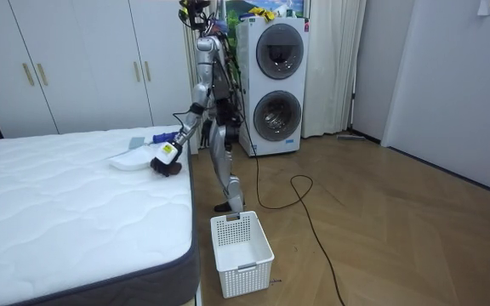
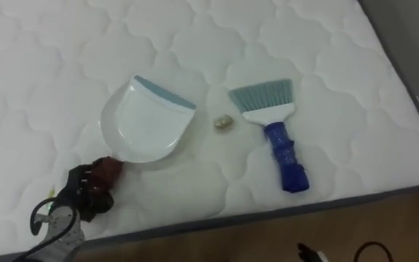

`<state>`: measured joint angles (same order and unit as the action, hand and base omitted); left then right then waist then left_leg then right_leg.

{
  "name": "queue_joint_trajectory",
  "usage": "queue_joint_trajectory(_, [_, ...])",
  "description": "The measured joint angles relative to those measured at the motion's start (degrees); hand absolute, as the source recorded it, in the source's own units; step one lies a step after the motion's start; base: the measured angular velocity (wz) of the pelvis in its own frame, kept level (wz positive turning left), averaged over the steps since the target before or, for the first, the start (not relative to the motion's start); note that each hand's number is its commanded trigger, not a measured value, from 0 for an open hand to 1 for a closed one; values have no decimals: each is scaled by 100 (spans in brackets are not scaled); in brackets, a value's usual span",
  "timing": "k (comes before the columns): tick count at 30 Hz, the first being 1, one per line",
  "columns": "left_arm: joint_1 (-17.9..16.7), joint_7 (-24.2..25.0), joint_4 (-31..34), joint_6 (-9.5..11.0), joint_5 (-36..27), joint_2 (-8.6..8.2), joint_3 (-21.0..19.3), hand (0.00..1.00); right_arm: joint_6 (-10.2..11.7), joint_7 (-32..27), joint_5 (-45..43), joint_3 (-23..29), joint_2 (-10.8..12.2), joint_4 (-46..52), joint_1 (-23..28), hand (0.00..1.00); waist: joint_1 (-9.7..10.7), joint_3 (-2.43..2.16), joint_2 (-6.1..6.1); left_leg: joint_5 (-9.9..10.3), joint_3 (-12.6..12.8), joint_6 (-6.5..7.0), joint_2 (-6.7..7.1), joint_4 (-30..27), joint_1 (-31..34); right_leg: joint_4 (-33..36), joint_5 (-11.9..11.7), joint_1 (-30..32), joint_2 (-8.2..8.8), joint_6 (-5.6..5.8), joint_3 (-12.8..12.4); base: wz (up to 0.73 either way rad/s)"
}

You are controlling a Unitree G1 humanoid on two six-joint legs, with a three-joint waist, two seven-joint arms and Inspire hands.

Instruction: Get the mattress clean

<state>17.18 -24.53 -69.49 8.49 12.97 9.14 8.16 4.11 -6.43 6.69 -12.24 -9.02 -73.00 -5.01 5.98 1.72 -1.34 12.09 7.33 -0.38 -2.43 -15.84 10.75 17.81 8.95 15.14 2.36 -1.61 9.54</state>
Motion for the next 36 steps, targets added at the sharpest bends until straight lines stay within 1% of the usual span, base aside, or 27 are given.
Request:
queue_joint_trajectory(1, [1, 0, -22, -19, 0, -11, 3, 100, 0, -5, 1, -2, 0, 6, -1, 0, 1, 1, -2, -3, 0, 5, 8, 0, 2, 4, 1, 3, 10, 6, 2, 0])
queue_joint_trajectory(2, [0, 5, -68, -83, 0, -25, 30, 100, 1, -17, 5, -3, 0, 6, -3, 0, 3, 4, -8, -7, 0, 12, 19, 0, 10, 7, 0, 11, 22, 15, 2, 0])
queue_joint_trajectory(5, [-38, 33, -143, -66, 8, -57, 232, 100, 7, -43, 59, -42, 0, 17, -4, 0, -6, -1, -20, -12, -1, 20, 22, 0, 69, 13, -1, 67, 49, 21, 11, 0])
queue_joint_trajectory(6, [-38, 21, -143, -61, 5, -78, 238, 100, 8, -44, 62, -56, 0, 16, -12, 0, -7, -2, -20, -12, -2, 20, 18, 0, 81, 14, -1, 81, 49, 21, 13, 0])
queue_joint_trajectory(11, [-45, -17, -153, -72, -27, -80, 214, 100, 13, -48, 76, -83, -2, 18, -12, 0, -1, -2, -21, -13, -11, 18, 12, 10, 79, 10, 1, 85, 46, 20, 5, 0])
queue_joint_trajectory(14, [-69, 33, -196, -70, -223, -96, 216, 100, 15, -43, 76, -132, 3, 21, -13, 0, -4, -15, -43, -13, -20, 19, 17, 11, 76, 9, 2, 79, 44, 23, 8, 0])
queue_joint_trajectory(18, [-145, 65, -365, -57, -220, -119, 207, 100, 16, -36, 74, -162, 5, 13, -2, 0, -12, -24, -61, -13, -36, 19, 16, 11, 61, 13, 2, 51, 27, 22, 13, 0])
queue_joint_trajectory(22, [-153, 64, -362, -49, -192, -111, 200, 100, 16, -37, 68, -161, 4, -30, -3, 0, -16, -25, -61, -14, -43, 18, 17, 4, 59, 1, 1, 33, 16, 22, 11, 2])
queue_joint_trajectory(23, [-155, 65, -362, -48, -114, -104, 146, 100, 19, -37, 52, -154, 4, -44, -2, 0, -15, -26, -62, -14, -38, 18, 17, -3, 62, -2, 1, 29, 16, 22, 11, 0])
queue_joint_trajectory(24, [-155, 63, -355, -48, 26, -85, 88, 100, 19, -37, 38, -149, 3, -52, -3, 0, -16, -26, -63, -13, -36, 19, 17, -19, 76, -3, 1, 35, 19, 22, 10, 0])
queue_joint_trajectory(27, [-154, 39, -281, -45, 268, 0, 77, 100, 18, -39, 52, -141, -4, -25, 2, 0, -20, -30, -64, -13, -35, 18, 15, -50, 139, -1, 1, 86, 20, 22, 5, 0])
queue_joint_trajectory(31, [-154, 30, -101, -57, 350, 177, 107, 100, 13, -40, 314, -142, -24, 13, 6, 0, -46, -36, -53, -13, -43, 18, 13, -64, 169, -4, 0, 106, 19, 21, 12, 0])
queue_joint_trajectory(33, [-154, 27, -11, -59, 525, 324, 109, 100, 17, -41, 487, -96, -48, -5, 4, 0, -44, -51, -28, -13, -82, 18, 13, -63, 169, -1, 0, 100, 41, 21, 33, 2])
queue_joint_trajectory(36, [-164, 28, 32, -59, 554, 455, 232, 100, 55, -42, 745, 13, -124, -78, 8, 0, -12, -55, 25, -13, -105, 18, 20, -60, 155, -6, -1, 64, 48, 22, 77, 6])
